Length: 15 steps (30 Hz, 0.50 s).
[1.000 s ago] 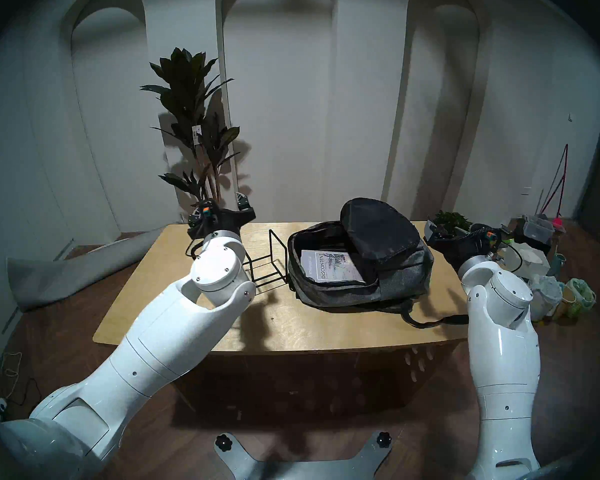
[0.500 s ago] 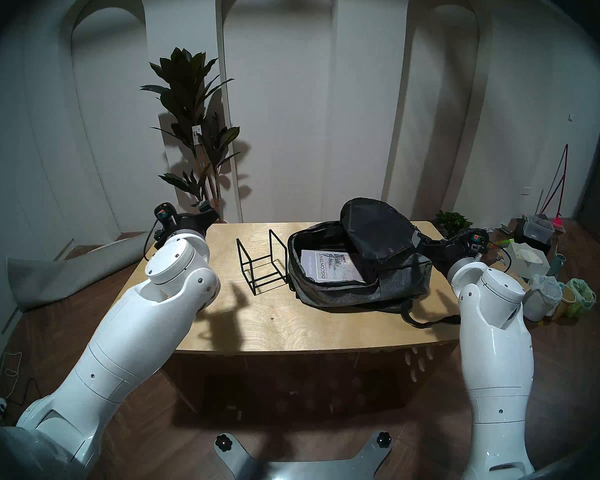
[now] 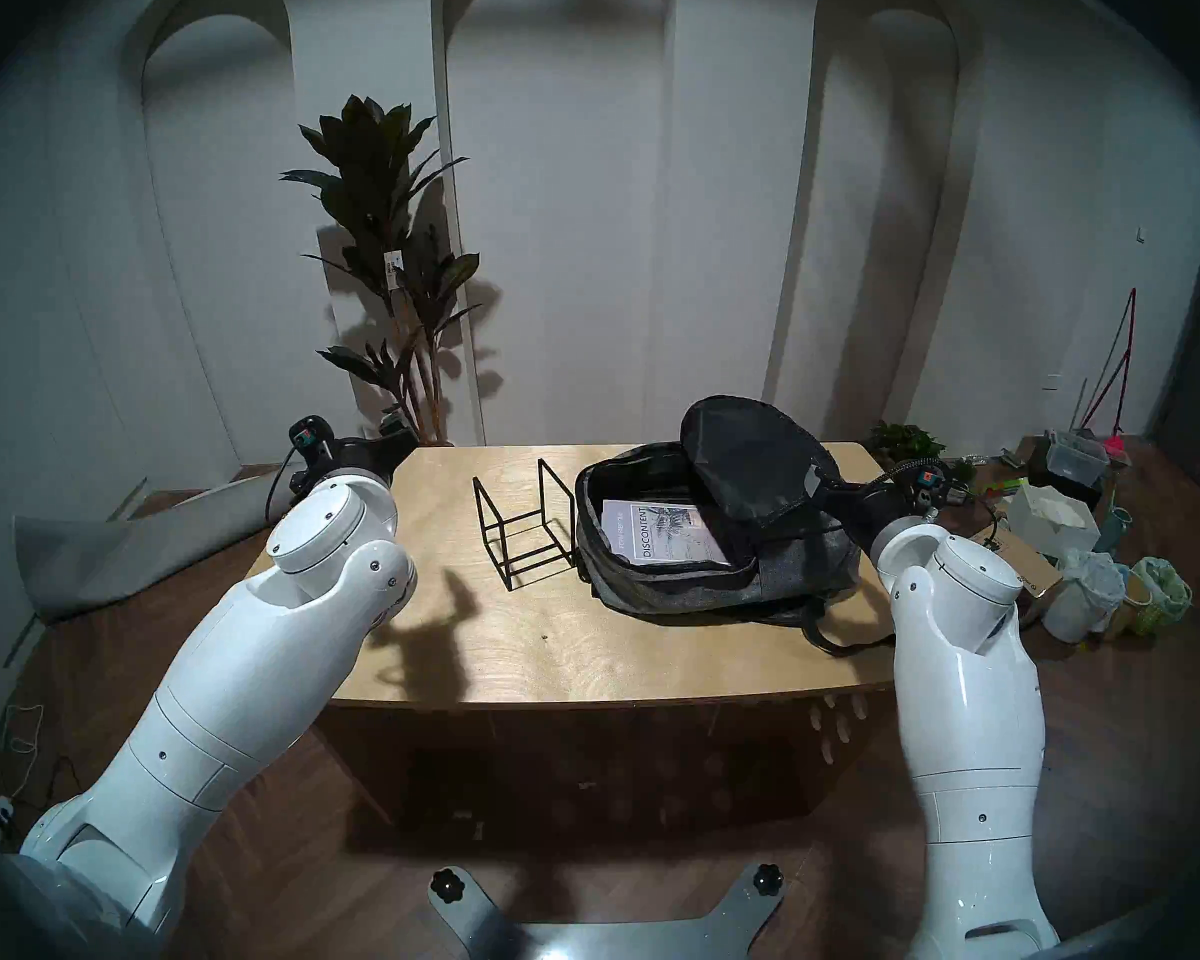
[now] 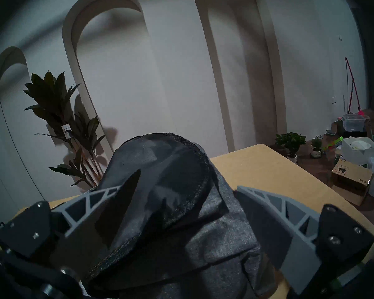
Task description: Put the book into the bag and close the bag
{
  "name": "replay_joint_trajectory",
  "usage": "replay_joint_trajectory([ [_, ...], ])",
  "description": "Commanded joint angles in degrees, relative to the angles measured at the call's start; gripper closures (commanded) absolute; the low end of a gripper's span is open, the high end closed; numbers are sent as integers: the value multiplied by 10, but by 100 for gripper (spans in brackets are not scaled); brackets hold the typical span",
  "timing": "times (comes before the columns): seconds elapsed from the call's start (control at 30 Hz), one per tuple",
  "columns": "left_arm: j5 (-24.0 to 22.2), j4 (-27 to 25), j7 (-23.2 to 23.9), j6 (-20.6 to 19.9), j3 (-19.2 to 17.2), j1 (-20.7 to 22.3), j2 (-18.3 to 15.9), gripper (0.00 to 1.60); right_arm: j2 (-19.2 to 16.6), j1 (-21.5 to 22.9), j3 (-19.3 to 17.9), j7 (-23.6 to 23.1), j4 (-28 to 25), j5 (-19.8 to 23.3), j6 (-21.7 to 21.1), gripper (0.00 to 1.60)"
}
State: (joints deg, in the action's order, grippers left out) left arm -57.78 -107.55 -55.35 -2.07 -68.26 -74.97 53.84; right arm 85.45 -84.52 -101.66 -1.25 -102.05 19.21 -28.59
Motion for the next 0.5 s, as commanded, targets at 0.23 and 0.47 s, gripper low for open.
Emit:
replay_joint_trajectory([
  [0.23, 6, 4, -1, 3, -3, 10, -4, 0, -9, 61, 15, -3, 59, -13, 48, 0],
  [0.47, 13, 5, -8, 6, -1, 12, -2, 0, -10, 73, 21, -14, 78, -13, 60, 0],
])
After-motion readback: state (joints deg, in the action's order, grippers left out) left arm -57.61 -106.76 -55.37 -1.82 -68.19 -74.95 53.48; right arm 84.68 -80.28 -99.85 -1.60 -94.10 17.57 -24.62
